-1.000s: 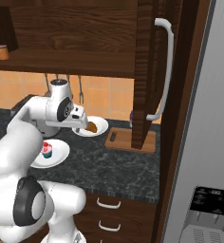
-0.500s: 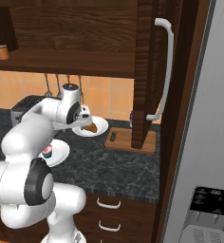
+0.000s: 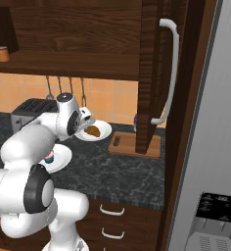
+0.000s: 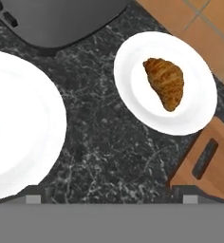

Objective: From the different types of pastries on the counter, select a croissant and place it on the cutting board. Then retrieve a jar of jam from the cabinet and place it alongside the croissant on the cutting board.

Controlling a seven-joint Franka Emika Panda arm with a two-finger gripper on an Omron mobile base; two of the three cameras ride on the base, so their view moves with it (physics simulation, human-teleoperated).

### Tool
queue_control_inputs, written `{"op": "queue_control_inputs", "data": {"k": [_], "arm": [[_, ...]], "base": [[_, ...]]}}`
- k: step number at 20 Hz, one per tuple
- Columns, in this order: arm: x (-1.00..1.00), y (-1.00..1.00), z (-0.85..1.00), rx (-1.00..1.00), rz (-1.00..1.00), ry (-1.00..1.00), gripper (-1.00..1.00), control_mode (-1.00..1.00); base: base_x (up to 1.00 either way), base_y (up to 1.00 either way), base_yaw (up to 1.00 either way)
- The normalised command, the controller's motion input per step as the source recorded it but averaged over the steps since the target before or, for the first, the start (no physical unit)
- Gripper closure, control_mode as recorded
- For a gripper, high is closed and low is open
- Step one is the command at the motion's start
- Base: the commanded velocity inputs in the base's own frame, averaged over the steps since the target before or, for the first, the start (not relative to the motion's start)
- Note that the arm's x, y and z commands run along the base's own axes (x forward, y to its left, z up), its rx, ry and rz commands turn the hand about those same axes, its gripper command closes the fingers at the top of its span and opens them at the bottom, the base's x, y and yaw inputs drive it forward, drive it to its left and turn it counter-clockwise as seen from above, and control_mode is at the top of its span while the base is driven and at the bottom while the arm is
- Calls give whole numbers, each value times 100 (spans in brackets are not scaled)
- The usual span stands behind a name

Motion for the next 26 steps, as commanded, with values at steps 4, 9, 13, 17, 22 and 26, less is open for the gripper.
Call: {"op": "queue_control_inputs", "data": {"k": [4,9,13,17,22,26], "arm": [[47,0,0,0,0,0,-100,-100],[55,0,0,-1,0,0,-100,-100],[55,18,17,-10,-5,5,-100,-100],[97,9,2,-4,-10,16,-100,-100],[49,0,-3,0,0,0,-100,-100],[23,0,-2,0,0,0,-100,-100]], "base": [[0,0,0],[0,0,0],[0,0,0],[0,0,0],[0,0,0],[0,0,0]]}}
